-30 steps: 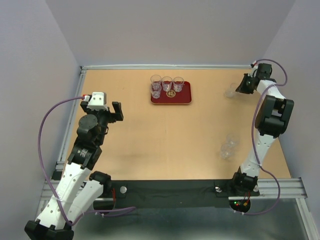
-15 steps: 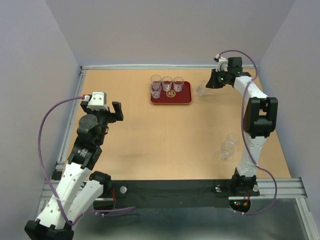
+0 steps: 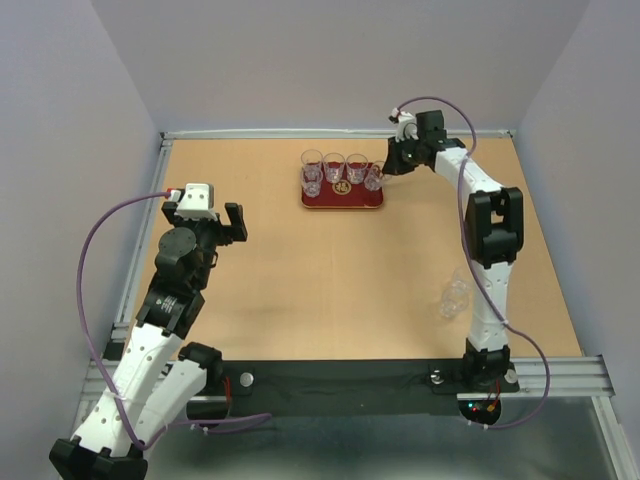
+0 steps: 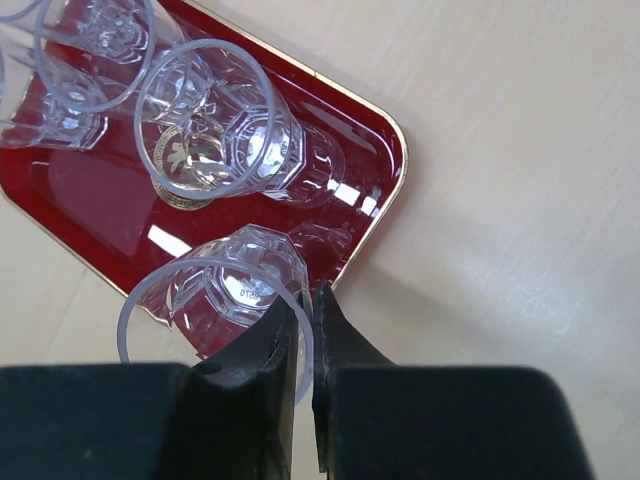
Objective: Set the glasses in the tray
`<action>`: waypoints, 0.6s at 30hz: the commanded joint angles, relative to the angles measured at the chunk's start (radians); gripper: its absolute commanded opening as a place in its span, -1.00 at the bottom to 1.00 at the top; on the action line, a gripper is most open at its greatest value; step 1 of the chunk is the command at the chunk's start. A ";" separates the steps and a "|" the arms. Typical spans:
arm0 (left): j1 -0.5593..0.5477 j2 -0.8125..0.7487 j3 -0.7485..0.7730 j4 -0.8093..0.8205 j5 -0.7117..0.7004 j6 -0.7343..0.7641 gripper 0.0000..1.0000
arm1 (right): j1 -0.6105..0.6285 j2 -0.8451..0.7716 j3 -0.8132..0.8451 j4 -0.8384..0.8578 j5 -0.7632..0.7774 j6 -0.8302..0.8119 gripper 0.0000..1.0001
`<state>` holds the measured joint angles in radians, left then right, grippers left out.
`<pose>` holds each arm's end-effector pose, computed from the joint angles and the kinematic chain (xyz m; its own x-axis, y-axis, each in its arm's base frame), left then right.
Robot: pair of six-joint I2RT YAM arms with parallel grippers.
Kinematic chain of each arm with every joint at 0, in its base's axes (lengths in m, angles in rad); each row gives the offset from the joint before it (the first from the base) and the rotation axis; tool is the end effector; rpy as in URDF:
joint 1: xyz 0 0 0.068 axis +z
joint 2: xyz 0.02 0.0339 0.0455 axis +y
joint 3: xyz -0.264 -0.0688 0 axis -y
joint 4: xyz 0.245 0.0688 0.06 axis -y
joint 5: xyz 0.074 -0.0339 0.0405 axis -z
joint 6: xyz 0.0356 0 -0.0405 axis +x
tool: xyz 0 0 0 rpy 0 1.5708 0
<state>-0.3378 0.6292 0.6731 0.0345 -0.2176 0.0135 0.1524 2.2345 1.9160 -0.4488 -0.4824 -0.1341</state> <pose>0.1508 -0.0448 0.3481 0.0755 -0.0126 -0.9971 0.1195 0.9928 -0.0034 0.5016 0.0938 0.2285 -0.6179 -0.2147 -0.7564 -0.5521 0.8034 0.2229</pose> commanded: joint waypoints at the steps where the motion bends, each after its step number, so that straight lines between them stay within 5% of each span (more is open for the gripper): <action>1: 0.008 -0.005 -0.010 0.054 -0.006 0.003 0.96 | 0.019 0.022 0.069 -0.005 0.054 -0.009 -0.93; 10: 0.008 -0.006 -0.009 0.054 -0.006 0.003 0.96 | 0.052 0.069 0.118 -0.008 0.128 -0.028 -0.85; 18: 0.008 -0.010 -0.009 0.054 -0.008 0.006 0.96 | 0.075 0.096 0.163 -0.008 0.209 -0.055 -0.42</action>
<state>-0.3378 0.6312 0.6731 0.0345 -0.2176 0.0135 0.2119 2.3192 2.0041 -0.4751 -0.3199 -0.1646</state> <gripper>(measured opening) 0.982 0.253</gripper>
